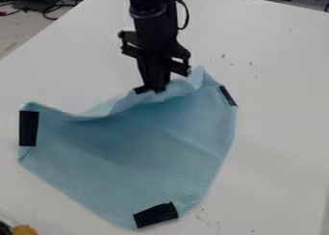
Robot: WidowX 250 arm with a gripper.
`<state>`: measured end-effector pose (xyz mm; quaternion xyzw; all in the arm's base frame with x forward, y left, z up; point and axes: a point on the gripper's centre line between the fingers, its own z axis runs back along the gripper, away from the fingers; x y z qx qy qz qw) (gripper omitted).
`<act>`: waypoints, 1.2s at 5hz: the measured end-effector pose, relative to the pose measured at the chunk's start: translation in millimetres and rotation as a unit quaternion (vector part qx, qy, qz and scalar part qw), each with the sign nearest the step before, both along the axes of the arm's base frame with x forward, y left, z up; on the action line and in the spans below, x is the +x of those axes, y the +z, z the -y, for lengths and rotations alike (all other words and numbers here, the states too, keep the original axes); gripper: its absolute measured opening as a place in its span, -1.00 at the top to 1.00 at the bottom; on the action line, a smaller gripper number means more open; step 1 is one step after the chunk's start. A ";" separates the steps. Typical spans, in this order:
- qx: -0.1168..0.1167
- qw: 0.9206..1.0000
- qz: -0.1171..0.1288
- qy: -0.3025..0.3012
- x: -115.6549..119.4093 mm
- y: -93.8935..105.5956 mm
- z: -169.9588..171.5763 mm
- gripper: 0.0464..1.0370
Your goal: Fold the cloth from top left to bottom right
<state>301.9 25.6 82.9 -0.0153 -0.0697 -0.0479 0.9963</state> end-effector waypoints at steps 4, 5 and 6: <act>-0.009 1.000 0.007 0.020 -27.6 -30.1 17.7 0.04; -0.007 1.000 0.009 0.021 -27.0 -30.0 15.6 -0.59; -0.004 1.000 -0.003 0.017 -31.0 -30.6 14.7 -0.94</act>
